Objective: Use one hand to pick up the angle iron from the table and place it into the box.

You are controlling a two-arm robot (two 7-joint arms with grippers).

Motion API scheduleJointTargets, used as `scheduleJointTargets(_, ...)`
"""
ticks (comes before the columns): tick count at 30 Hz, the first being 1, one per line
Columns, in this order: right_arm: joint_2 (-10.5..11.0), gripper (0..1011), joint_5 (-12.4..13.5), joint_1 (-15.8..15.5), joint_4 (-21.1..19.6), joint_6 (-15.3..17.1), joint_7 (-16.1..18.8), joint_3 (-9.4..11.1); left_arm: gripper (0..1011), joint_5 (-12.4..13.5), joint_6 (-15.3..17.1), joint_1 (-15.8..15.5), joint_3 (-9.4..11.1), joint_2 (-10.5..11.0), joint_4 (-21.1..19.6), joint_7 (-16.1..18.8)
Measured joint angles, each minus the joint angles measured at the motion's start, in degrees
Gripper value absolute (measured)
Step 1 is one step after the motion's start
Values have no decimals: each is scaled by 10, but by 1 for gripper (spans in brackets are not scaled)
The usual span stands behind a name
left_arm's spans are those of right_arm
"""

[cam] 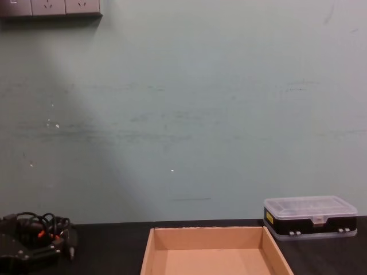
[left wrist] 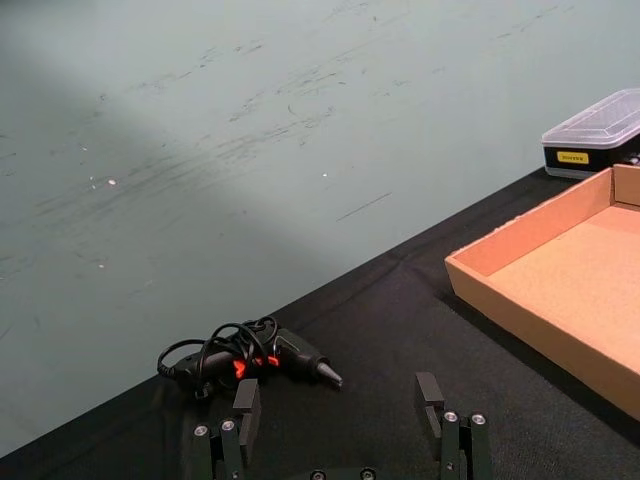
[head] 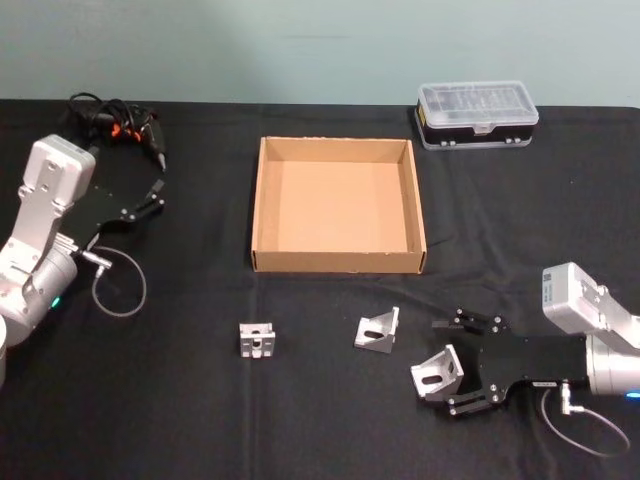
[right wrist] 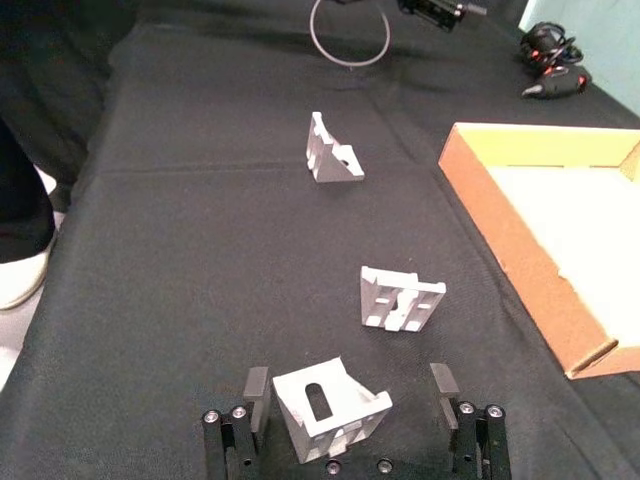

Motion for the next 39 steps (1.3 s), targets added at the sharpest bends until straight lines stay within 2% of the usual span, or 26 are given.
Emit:
scheduleJointTargets(15,-1,980,-7,0,0,8,-5,-7,1011,0,0,0,0,0,0,0)
scheduleJointTargets(19,-1,885,-7,0,0,8,-5,-7,1011,0,0,0,0,0,0,0)
scheduleJointTargets(21,-1,868,-7,0,0,8,-5,-6,1011,0,0,0,0,0,0,0)
scheduleJointTargets(22,-1,801,-7,0,0,8,-5,-6,1011,0,0,0,0,0,0,0)
scheduleJointTargets(31,-1,551,-7,0,0,7,-5,-6,1011,0,0,0,0,0,0,0)
scheduleJointTargets(32,-1,488,-7,0,0,7,-5,-6,1011,0,0,0,0,0,0,0)
scheduleJointTargets(34,-1,457,-7,0,0,7,-5,-6,1011,0,0,0,0,0,0,0)
scheduleJointTargets(39,-1,453,-7,0,0,7,-5,-6,1011,0,0,0,0,0,0,0)
